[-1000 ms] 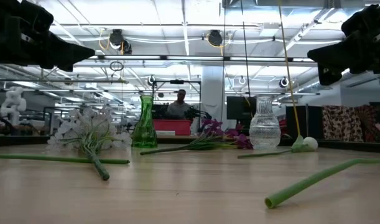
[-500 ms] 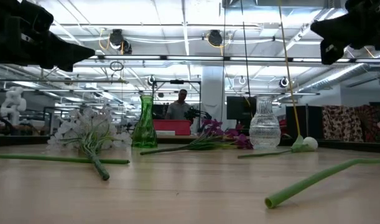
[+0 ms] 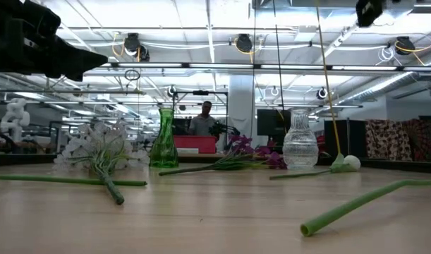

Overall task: Sort flowers into vase by color
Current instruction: Move the white flowers to the right of the table

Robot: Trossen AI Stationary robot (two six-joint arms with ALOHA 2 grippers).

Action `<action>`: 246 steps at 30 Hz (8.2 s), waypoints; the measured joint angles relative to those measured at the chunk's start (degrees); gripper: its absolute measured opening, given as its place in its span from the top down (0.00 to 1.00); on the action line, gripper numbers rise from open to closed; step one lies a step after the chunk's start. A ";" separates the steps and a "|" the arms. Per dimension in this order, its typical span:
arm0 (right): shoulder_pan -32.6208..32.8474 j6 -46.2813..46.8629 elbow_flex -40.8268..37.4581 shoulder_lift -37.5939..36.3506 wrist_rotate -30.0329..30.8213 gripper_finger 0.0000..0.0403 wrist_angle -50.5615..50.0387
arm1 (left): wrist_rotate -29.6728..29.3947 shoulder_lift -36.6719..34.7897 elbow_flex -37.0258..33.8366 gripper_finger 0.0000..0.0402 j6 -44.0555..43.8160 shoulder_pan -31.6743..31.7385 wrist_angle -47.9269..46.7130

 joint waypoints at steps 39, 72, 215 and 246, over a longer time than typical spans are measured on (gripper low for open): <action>0.01 -2.77 4.16 30.87 0.02 1.00 12.78 | -1.92 0.00 0.04 0.99 -9.57 -0.02 -0.65; 6.46 4.59 -4.00 43.33 0.07 1.00 22.72 | -4.60 52.92 50.67 0.99 -18.13 -16.17 -19.54; 15.92 17.68 -4.00 61.51 13.06 0.94 61.88 | -29.64 77.88 49.81 0.96 -57.30 -24.24 6.53; 14.87 4.27 1.74 70.11 13.27 0.44 87.57 | -21.71 86.99 49.83 0.96 -29.65 -20.53 26.85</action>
